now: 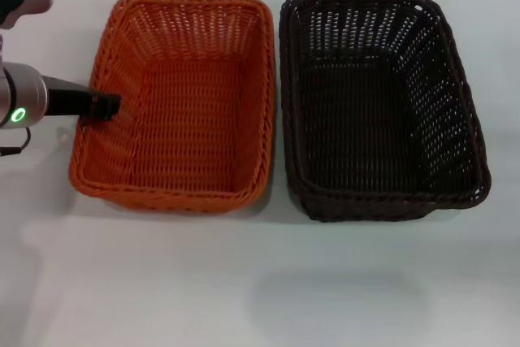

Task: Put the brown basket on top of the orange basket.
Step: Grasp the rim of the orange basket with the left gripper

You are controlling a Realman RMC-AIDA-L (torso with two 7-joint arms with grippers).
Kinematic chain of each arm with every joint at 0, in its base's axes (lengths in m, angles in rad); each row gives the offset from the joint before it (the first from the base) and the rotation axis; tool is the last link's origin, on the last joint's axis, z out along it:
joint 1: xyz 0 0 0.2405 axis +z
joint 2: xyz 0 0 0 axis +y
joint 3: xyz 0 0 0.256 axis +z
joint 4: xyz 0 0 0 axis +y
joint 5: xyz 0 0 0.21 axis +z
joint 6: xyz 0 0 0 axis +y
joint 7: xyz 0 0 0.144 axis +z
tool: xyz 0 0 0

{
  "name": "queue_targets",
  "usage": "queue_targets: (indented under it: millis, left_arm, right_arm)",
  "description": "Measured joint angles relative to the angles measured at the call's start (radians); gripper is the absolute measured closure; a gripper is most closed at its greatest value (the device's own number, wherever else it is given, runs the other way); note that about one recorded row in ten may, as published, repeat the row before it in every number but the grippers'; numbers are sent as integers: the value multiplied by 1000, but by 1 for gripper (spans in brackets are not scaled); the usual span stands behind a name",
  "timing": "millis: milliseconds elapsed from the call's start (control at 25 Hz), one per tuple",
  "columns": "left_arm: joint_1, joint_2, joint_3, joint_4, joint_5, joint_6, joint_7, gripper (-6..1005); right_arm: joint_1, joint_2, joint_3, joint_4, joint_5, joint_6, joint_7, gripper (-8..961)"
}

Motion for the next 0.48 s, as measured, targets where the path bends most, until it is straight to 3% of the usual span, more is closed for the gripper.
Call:
queue_targets:
  millis: [160,320,440,480]
  left_arm:
    - [-28,0,-56,-1,-17,-51,93,712]
    - [-62,1,-173,-11,-132,-121,335,749]
    - [-74,1,-216,-15,-168,-144,397,748]
    - [-112,3,-325,-40,-243,-210,535,748]
  right_arm:
    - [0,0,0,-1,0,-1,0,127]
    - [1,1,0,-3,0,-1,0,127]
    - [1,2,0,-4,0,-1,0,127]
    - [1,2,-1,-6,0,-1,0,127]
